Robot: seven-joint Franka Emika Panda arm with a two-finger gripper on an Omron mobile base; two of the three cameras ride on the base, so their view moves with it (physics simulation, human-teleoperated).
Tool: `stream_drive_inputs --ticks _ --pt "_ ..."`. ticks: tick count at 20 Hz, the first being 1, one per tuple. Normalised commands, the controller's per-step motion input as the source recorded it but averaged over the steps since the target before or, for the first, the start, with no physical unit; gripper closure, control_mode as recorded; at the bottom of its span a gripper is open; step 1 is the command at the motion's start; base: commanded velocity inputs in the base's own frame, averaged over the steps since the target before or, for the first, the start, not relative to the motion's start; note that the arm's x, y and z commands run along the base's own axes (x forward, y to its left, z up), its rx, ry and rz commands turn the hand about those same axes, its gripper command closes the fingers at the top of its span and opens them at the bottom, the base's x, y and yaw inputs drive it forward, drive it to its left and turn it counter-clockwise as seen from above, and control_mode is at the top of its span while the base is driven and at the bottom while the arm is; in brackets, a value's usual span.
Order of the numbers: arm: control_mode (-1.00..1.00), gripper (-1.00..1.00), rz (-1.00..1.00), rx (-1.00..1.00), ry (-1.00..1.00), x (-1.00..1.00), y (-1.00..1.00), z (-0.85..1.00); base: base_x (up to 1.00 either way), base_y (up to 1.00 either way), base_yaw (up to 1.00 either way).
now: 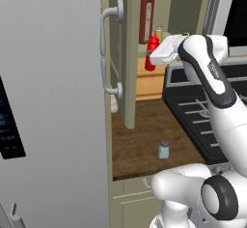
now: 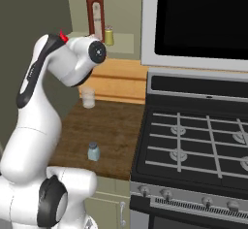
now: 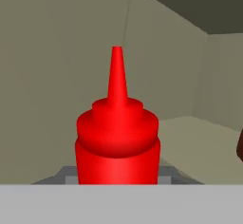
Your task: Put the shaker and condiment bottle from the counter next to their counterparts in the cabinet.
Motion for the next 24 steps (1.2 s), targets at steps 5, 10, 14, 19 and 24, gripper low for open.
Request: stream_drive_inputs --ticks 5,10,14,19,24 --pt "-1.00 1.00 -0.06 0.01 0.00 0.09 0.08 0.26 0.00 0.00 0.00" --pt "-1.00 1.00 -0.06 0.00 0.00 0.35 0.00 0.27 0.00 0.00 0.00" --pt "-1.00 1.00 -0.06 0.05 0.01 0.49 0.00 0.21 0.00 0.00 0.00" --pt "-1.00 1.00 -0.04 0.11 0.04 0.53 0.06 0.11 0.00 0.00 0.00" --pt "-1.00 1.00 -0.01 0.07 0.02 0.38 0.16 0.01 0.00 0.00 0.00"
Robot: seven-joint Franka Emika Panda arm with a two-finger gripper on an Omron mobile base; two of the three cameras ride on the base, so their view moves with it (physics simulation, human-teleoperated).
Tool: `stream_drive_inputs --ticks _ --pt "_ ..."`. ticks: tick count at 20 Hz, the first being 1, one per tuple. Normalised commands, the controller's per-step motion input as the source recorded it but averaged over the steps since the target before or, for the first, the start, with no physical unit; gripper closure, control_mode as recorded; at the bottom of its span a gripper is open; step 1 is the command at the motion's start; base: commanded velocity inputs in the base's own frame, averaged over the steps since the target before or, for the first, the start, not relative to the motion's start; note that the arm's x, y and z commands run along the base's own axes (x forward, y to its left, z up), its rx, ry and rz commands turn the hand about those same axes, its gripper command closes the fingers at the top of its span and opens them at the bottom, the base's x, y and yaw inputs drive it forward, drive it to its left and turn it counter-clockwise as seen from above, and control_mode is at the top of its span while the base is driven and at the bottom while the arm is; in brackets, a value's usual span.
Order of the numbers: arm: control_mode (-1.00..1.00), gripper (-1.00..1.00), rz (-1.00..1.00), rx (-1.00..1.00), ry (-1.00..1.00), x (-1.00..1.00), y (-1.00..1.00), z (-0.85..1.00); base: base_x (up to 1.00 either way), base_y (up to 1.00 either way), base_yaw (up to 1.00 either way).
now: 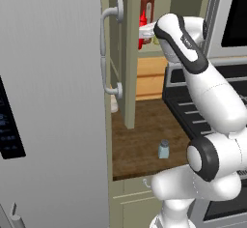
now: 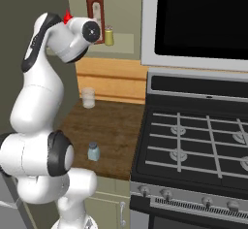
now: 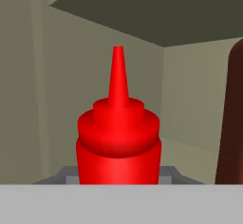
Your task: Put the shaker and condiment bottle from the counter next to their counterparts in the cabinet.
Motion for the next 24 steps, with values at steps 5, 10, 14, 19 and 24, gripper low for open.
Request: stream_drive_inputs --ticks 5,10,14,19,24 --pt "-1.00 1.00 0.00 0.01 0.00 0.23 0.12 0.01 0.00 0.00 0.00" --pt "-1.00 1.00 0.00 0.00 0.00 0.09 0.00 0.04 0.00 0.00 0.00" --pt "-1.00 1.00 0.00 0.00 0.00 0.00 0.00 0.08 0.00 0.00 0.00" --pt "-1.00 1.00 0.00 0.00 0.00 0.00 0.00 0.06 0.00 0.00 0.00" --pt "-1.00 1.00 0.00 -0.01 0.00 0.00 0.00 0.04 0.00 0.00 0.00"
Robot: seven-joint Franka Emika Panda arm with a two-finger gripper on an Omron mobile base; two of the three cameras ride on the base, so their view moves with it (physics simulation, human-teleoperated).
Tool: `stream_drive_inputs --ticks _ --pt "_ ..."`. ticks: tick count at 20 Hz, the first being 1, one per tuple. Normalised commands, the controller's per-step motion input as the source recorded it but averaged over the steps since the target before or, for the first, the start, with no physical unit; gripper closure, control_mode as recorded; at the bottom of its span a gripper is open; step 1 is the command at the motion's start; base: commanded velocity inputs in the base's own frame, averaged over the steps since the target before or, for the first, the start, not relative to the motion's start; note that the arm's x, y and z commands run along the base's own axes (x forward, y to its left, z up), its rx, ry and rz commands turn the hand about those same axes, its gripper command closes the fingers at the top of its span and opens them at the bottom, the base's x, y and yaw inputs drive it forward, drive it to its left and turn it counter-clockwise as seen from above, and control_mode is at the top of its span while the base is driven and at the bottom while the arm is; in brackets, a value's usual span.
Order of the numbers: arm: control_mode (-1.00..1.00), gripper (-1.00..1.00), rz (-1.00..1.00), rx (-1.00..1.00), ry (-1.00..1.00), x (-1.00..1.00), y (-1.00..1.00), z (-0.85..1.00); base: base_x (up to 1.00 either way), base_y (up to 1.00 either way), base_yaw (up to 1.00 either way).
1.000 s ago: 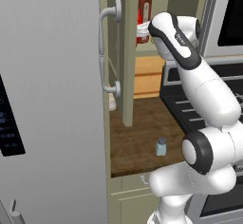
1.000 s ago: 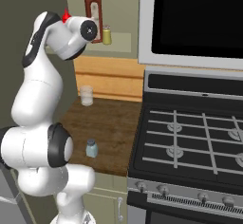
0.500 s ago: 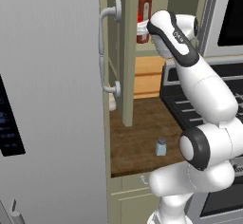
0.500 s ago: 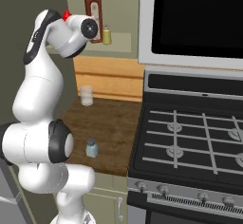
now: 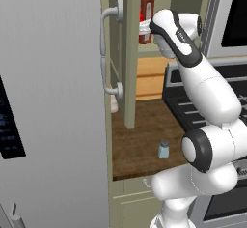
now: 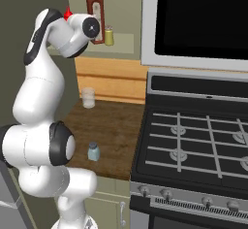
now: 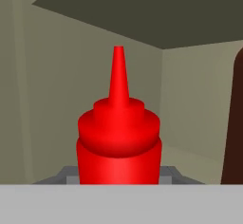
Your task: Put the shaker and condiment bottle from the counter next to their counterparts in the cabinet.
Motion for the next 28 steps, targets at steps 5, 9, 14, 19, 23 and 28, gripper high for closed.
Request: stream_drive_inputs --ticks 5,9,14,19,23,28 --pt "-1.00 1.00 0.00 -0.04 0.00 0.00 0.00 0.00 0.00 0.00 0.00" --pt "-1.00 1.00 0.00 -0.05 0.00 0.00 0.00 0.00 0.00 0.00 0.00" --pt "-1.00 1.00 0.00 -0.02 0.00 0.02 -0.01 0.00 0.00 0.00 0.00" --pt "-1.00 1.00 0.00 0.00 0.00 0.10 -0.07 -0.02 0.00 0.00 0.00" --pt "-1.00 1.00 0.00 0.00 0.00 0.11 -0.04 -0.03 0.00 0.00 0.00" --pt "-1.00 1.00 0.00 0.00 0.00 0.17 -0.01 -0.01 0.00 0.00 0.00"
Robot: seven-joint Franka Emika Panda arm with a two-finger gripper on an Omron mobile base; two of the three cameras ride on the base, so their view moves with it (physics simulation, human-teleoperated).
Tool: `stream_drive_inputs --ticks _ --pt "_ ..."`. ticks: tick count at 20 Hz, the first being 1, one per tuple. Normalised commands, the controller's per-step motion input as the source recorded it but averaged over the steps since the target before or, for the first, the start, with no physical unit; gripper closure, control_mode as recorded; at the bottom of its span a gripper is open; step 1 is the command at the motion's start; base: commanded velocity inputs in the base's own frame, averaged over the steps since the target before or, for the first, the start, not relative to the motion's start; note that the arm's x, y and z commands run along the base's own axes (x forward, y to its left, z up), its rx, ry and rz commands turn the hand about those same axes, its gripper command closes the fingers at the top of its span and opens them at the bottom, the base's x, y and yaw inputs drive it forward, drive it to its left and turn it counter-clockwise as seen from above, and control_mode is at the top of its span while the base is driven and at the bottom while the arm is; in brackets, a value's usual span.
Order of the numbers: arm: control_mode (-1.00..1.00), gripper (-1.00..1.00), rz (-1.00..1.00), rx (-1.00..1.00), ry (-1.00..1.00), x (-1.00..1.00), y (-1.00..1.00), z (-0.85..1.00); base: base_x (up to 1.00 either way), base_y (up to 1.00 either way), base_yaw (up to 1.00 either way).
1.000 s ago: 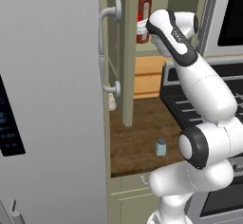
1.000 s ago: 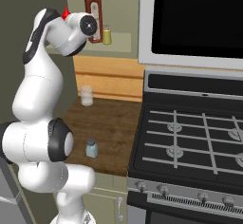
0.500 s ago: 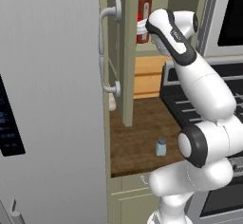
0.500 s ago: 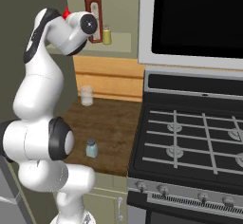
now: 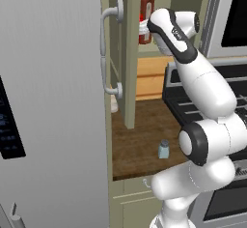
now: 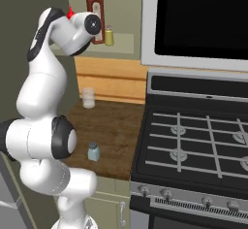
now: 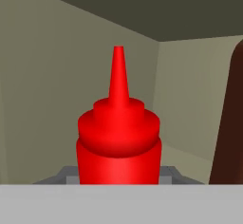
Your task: Put the shaker and condiment bottle from the counter next to their counterparts in the cabinet.
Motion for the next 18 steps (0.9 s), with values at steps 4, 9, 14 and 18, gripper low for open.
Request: stream_drive_inputs --ticks 4,9,14,18 --pt "-1.00 1.00 0.00 0.00 0.00 0.14 -0.01 0.00 0.00 0.00 0.00" --pt "-1.00 -1.00 0.00 0.00 0.00 0.03 -0.02 0.00 0.00 0.00 0.00" --pt "-1.00 -1.00 0.00 0.00 0.00 0.00 -0.06 0.00 0.00 0.00 0.00" --pt "-1.00 -1.00 0.00 0.00 0.00 0.00 -0.05 0.00 0.00 0.00 0.00"
